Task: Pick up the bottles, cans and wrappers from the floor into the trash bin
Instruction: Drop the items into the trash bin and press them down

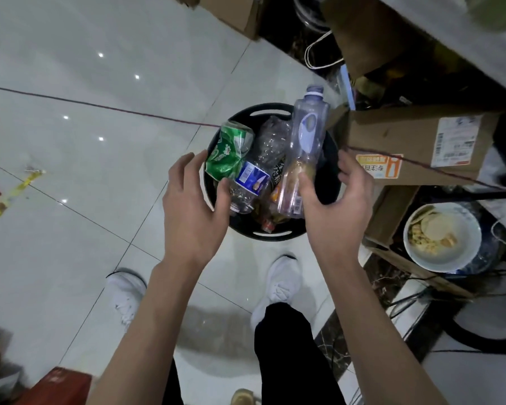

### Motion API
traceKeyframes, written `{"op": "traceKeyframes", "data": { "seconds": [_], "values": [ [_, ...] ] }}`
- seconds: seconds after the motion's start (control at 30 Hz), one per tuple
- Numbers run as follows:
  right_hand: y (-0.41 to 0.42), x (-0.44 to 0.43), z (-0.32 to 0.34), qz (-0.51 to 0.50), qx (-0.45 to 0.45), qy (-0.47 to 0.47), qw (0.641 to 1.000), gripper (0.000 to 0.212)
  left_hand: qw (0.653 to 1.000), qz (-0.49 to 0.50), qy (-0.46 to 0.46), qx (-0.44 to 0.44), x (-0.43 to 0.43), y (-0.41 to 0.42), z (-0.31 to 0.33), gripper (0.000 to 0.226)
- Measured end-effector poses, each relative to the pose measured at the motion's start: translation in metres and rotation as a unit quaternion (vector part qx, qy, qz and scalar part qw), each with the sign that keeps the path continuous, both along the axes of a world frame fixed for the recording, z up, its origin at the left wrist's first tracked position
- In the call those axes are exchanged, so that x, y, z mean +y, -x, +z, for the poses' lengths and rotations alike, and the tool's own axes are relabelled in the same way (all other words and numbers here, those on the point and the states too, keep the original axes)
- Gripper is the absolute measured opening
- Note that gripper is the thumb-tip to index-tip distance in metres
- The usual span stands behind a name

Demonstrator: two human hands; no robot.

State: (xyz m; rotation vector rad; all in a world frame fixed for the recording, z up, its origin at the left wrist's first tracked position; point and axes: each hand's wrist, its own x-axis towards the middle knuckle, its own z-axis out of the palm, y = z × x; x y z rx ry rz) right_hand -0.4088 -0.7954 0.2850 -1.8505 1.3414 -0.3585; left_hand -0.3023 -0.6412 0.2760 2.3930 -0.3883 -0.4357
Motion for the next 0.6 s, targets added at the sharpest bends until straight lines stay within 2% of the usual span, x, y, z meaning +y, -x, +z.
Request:
{"op": "traceKeyframes", "data": {
  "seconds": [0.33,0.6],
  "values": [
    [-0.011,0.006,0.042,0.021,-0.005,0.003,1.000,0.059,1.000,0.017,0.017,-0.003,0.010,-0.012,0.038,0.051],
    [-0.041,0.039,0.093,0.087,-0.025,0.068,0.994,0.059,0.998,0.038,0.051,-0.020,0.048,-0.032,0.086,0.048]
  ]
}}
